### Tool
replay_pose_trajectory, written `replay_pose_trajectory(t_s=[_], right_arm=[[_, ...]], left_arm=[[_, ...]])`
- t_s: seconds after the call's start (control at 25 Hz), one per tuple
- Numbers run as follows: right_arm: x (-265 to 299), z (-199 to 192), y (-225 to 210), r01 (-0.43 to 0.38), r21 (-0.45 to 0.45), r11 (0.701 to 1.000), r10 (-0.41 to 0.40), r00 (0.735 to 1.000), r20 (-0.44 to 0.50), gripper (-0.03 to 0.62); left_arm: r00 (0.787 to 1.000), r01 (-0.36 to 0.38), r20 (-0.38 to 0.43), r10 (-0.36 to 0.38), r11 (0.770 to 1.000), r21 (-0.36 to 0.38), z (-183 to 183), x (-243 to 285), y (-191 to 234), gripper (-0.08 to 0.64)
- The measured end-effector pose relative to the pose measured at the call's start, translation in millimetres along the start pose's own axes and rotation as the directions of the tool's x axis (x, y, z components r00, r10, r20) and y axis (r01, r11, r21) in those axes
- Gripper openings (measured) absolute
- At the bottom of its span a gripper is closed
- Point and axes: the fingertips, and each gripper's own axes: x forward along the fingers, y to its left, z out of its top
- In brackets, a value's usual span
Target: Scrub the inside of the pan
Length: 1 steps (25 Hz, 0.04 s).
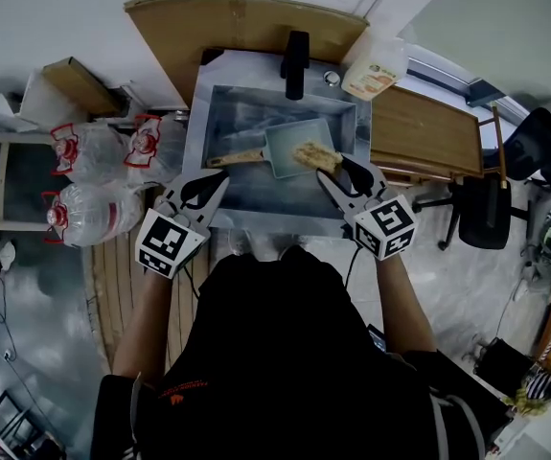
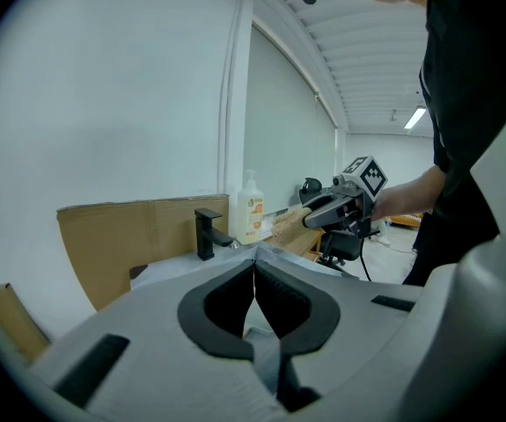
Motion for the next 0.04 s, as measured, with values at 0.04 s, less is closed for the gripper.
replay_pose_trajectory(t_s=[0.04], right_arm=[[-0.4,1.1,0.3,0.001,-0.002,1.0,-0.001,1.0,0.002,0.187]], left_arm=[[1.0,0.0,0.001,0.0,1.0,0.001,0.2,-0.5,0.2,0.02]])
